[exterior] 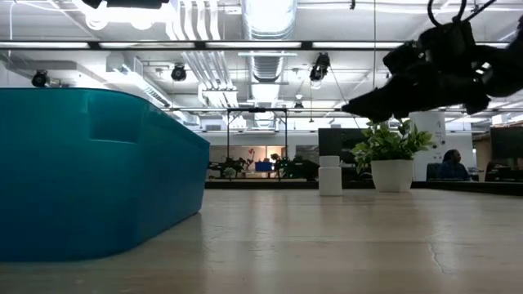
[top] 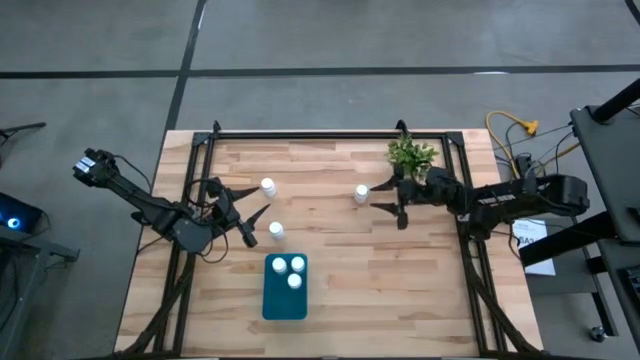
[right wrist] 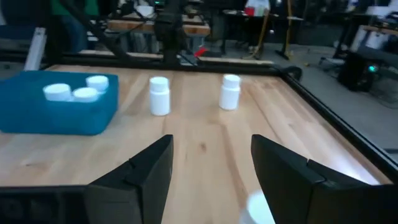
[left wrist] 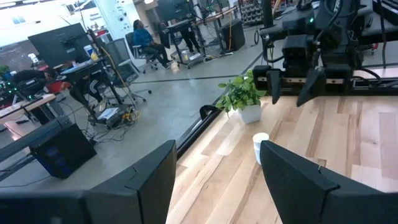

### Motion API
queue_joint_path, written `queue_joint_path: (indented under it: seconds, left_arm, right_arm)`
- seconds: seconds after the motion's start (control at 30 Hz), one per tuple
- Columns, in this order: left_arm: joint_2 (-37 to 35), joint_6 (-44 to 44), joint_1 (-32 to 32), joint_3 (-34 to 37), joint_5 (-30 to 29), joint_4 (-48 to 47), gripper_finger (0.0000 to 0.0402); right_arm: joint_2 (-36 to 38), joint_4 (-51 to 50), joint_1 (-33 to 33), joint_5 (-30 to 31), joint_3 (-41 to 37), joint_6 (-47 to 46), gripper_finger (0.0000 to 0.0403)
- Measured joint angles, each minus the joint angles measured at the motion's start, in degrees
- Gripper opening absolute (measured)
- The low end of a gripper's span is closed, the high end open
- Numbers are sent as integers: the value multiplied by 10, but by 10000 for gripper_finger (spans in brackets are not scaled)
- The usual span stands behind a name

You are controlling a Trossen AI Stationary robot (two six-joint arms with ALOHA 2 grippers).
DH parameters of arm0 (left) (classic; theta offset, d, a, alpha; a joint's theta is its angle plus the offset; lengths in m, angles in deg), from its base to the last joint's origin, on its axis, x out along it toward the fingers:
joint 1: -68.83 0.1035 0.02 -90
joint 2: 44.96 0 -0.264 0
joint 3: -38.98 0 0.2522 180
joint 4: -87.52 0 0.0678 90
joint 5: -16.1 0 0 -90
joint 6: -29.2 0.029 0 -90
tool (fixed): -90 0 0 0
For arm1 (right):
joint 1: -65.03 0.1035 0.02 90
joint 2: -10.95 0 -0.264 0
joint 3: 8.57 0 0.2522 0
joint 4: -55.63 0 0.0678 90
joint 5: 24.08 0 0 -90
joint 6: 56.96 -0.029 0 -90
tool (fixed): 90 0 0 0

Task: Pick and place pill bottles into a basket
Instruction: Put the white pill bottle into the blue bin

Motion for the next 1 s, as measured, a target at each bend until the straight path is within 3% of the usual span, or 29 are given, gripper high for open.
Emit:
queue_joint_path:
  seconds: [0.47, 1.0]
  left_arm:
    - [0, 0, 0, 0, 0, 0, 215]
    - [0, 0, 0, 0, 0, 0, 215]
  right_arm:
    - [-38, 17, -52, -13, -26, 6, 205]
    - [-281, 239, -73, -16, -24, -17, 205]
